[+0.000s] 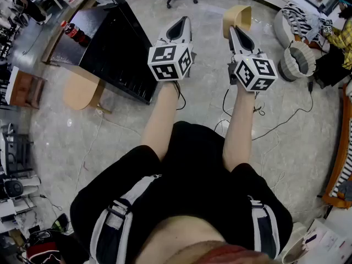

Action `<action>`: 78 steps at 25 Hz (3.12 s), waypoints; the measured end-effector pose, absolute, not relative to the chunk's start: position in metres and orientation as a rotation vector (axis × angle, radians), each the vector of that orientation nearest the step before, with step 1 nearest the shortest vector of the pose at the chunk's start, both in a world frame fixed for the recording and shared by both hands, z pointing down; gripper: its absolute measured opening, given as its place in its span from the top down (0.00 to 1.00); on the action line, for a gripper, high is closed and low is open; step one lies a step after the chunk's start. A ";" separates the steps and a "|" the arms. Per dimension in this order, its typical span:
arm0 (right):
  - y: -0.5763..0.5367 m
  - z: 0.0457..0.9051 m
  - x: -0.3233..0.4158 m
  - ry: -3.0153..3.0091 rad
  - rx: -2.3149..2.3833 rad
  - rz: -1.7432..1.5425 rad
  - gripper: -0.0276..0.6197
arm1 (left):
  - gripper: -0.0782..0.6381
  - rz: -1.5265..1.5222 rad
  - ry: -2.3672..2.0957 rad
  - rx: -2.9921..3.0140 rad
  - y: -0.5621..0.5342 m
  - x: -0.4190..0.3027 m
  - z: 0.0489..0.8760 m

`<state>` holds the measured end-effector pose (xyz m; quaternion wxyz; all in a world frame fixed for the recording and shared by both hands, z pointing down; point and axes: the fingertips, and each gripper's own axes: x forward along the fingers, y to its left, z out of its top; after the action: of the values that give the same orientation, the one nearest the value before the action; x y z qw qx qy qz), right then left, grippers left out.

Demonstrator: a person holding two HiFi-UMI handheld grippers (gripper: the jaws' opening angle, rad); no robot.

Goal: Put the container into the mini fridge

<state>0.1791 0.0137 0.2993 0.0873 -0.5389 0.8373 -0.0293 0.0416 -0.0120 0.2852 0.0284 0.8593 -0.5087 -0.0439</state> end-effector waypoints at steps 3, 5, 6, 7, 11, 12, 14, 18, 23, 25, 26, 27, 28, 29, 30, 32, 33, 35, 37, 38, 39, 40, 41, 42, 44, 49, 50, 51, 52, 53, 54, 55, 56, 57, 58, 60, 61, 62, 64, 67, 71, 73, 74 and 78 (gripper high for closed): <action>0.006 0.303 0.183 2.465 -1.576 -0.137 0.93 | 0.88 -0.147 -1.571 2.649 -0.017 0.042 0.288; 0.002 0.307 0.184 2.465 -1.567 -0.153 0.93 | 0.88 -0.151 -1.574 2.635 -0.020 0.041 0.291; 0.000 0.309 0.185 2.465 -1.561 -0.161 0.93 | 0.88 -0.150 -1.576 2.627 -0.023 0.040 0.294; -0.004 0.311 0.186 2.460 -1.551 -0.172 0.93 | 0.88 -0.146 -1.578 2.621 -0.026 0.039 0.297; -0.039 0.324 0.184 2.441 -1.535 -0.194 0.93 | 0.88 -0.139 -1.577 2.612 -0.061 0.033 0.314; -0.051 0.327 0.182 2.438 -1.537 -0.192 0.93 | 0.88 -0.142 -1.575 2.608 -0.073 0.030 0.318; -0.079 0.329 0.183 2.420 -1.533 -0.193 0.93 | 0.88 -0.147 -1.569 2.599 -0.100 0.026 0.324; -0.133 0.329 0.187 2.390 -1.504 -0.221 0.93 | 0.88 -0.141 -1.581 2.581 -0.161 0.026 0.326; -0.220 0.336 0.187 2.347 -1.497 -0.283 0.93 | 0.88 -0.075 -1.560 2.570 -0.251 0.025 0.338; -0.259 0.344 0.184 2.355 -1.491 -0.303 0.93 | 0.88 -0.064 -1.566 2.549 -0.289 0.021 0.348; -0.280 0.347 0.181 2.361 -1.486 -0.311 0.93 | 0.88 -0.066 -1.570 2.539 -0.309 0.018 0.351; -0.300 0.350 0.178 2.368 -1.483 -0.318 0.93 | 0.88 -0.070 -1.573 2.528 -0.328 0.016 0.355; -0.317 0.354 0.175 2.377 -1.482 -0.324 0.93 | 0.88 -0.076 -1.577 2.516 -0.344 0.012 0.358; -0.333 0.357 0.171 2.387 -1.478 -0.329 0.93 | 0.88 -0.085 -1.586 2.501 -0.357 0.009 0.362; -0.347 0.359 0.167 2.398 -1.469 -0.329 0.93 | 0.88 -0.097 -1.600 2.482 -0.368 0.004 0.366; -0.373 0.357 0.154 2.423 -1.427 -0.314 0.93 | 0.88 -0.123 -1.650 2.435 -0.384 -0.011 0.370; -0.384 0.355 0.145 2.431 -1.399 -0.305 0.93 | 0.88 -0.129 -1.682 2.415 -0.390 -0.021 0.370; -0.402 0.350 0.125 2.445 -1.338 -0.294 0.93 | 0.88 -0.125 -1.751 2.389 -0.397 -0.042 0.368; -0.415 0.342 0.100 2.491 -1.254 -0.283 0.93 | 0.88 -0.136 -1.838 2.361 -0.400 -0.065 0.358; -0.422 0.335 0.085 2.521 -1.200 -0.276 0.93 | 0.88 -0.153 -1.890 2.340 -0.401 -0.077 0.351; -0.428 0.328 0.069 2.548 -1.138 -0.270 0.93 | 0.88 -0.173 -1.947 2.317 -0.400 -0.089 0.342; -0.433 0.321 0.054 2.572 -1.068 -0.268 0.93 | 0.88 -0.191 -2.009 2.289 -0.397 -0.102 0.333; -0.437 0.314 0.036 2.595 -0.989 -0.270 0.93 | 0.88 -0.208 -2.080 2.252 -0.392 -0.115 0.325; -0.440 0.309 0.016 2.621 -0.898 -0.275 0.93 | 0.88 -0.222 -2.161 2.202 -0.384 -0.131 0.319; -0.441 0.299 -0.035 2.677 -0.698 -0.289 0.93 | 0.88 -0.245 -2.337 2.071 -0.362 -0.171 0.306; -0.385 0.277 -0.145 2.804 -0.243 -0.244 0.93 | 0.88 -0.352 -2.677 1.689 -0.279 -0.265 0.288; -0.369 0.273 -0.161 2.816 -0.153 -0.229 0.93 | 0.88 -0.362 -2.723 1.618 -0.261 -0.275 0.288; -0.354 0.271 -0.175 2.823 -0.068 -0.221 0.93 | 0.88 -0.363 -2.764 1.545 -0.243 -0.284 0.290; -0.338 0.270 -0.188 2.829 0.014 -0.223 0.93 | 0.88 -0.361 -2.800 1.469 -0.223 -0.291 0.294; -0.320 0.272 -0.200 2.838 0.093 -0.235 0.93 | 0.88 -0.362 -2.831 1.387 -0.202 -0.298 0.300; -0.301 0.276 -0.210 2.848 0.172 -0.256 0.93 | 0.88 -0.372 -2.857 1.298 -0.179 -0.305 0.307; -0.282 0.280 -0.220 2.857 0.249 -0.280 0.93 | 0.88 -0.389 -2.880 1.208 -0.156 -0.311 0.315; -0.263 0.285 -0.228 2.865 0.323 -0.299 0.93 | 0.88 -0.408 -2.900 1.118 -0.133 -0.316 0.321; -0.245 0.289 -0.235 2.872 0.392 -0.306 0.93 | 0.88 -0.424 -2.919 1.033 -0.111 -0.321 0.327; -0.229 0.294 -0.240 2.882 0.454 -0.303 0.93 | 0.88 -0.432 -2.934 0.958 -0.092 -0.323 0.332; -0.202 0.303 -0.249 2.902 0.565 -0.287 0.93 | 0.88 -0.430 -2.953 0.855 -0.063 -0.323 0.340; -0.189 0.308 -0.252 2.911 0.630 -0.261 0.93 | 0.88 -0.424 -2.955 0.828 -0.055 -0.323 0.344; -0.175 0.313 -0.253 2.921 0.713 -0.210 0.93 | 0.88 -0.418 -2.952 0.814 -0.049 -0.322 0.348; -0.144 0.327 -0.249 2.933 0.943 -0.042 0.93 | 0.88 -0.398 -2.941 0.804 -0.044 -0.322 0.354; -0.111 0.355 -0.244 2.950 1.244 0.212 0.93 | 0.88 -0.355 -2.925 0.814 -0.044 -0.324 0.363; -0.095 0.396 -0.250 3.000 1.389 0.498 0.93 | 0.88 -0.302 -2.904 0.796 -0.039 -0.337 0.378; -0.095 0.418 -0.259 3.045 1.390 0.607 0.93 | 0.88 -0.285 -2.885 0.797 -0.041 -0.343 0.387; -0.097 0.429 -0.265 3.067 1.387 0.661 0.93 | 0.88 -0.285 -2.873 0.803 -0.044 -0.347 0.392; -0.103 0.467 -0.291 3.118 1.372 0.876 0.93 | 0.88 -0.268 -2.829 0.830 -0.049 -0.365 0.409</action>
<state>-0.2913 -0.1032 0.4665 -0.1867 0.3833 0.8709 0.2446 -0.3649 -0.0491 0.4094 0.0907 0.2792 -0.9517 -0.0901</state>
